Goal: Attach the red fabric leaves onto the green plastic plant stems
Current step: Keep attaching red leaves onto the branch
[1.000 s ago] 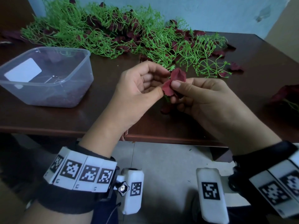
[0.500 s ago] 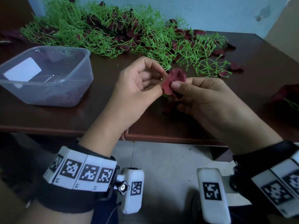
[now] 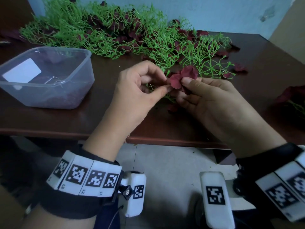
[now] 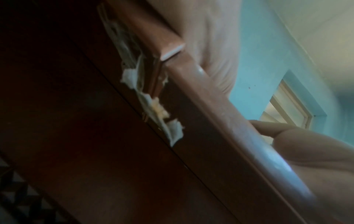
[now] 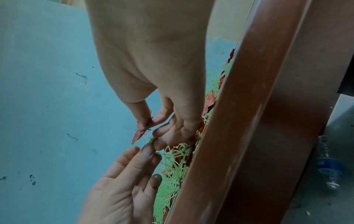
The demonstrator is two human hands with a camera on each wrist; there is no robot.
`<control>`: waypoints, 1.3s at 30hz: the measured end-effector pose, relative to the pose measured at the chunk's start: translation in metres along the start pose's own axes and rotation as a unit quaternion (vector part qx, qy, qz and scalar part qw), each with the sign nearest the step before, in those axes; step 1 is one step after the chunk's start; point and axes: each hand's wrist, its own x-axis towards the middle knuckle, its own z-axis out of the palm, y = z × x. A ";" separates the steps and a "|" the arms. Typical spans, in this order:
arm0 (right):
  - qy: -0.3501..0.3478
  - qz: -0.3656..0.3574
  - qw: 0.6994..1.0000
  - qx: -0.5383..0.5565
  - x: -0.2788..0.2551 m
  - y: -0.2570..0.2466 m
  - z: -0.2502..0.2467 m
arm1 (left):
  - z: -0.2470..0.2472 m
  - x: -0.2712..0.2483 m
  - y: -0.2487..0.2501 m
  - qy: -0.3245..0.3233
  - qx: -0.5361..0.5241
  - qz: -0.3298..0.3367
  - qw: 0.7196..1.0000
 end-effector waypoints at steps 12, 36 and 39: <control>0.031 -0.065 0.995 -0.076 -0.003 -0.001 -0.002 | 0.009 -0.003 0.006 0.029 0.031 0.037 0.998; 0.038 0.051 0.991 0.115 0.001 -0.012 0.001 | 0.005 -0.002 0.000 -0.045 -0.021 0.033 0.998; 0.025 0.061 0.995 0.077 0.000 -0.012 -0.001 | 0.004 -0.002 0.000 -0.054 -0.026 0.040 0.997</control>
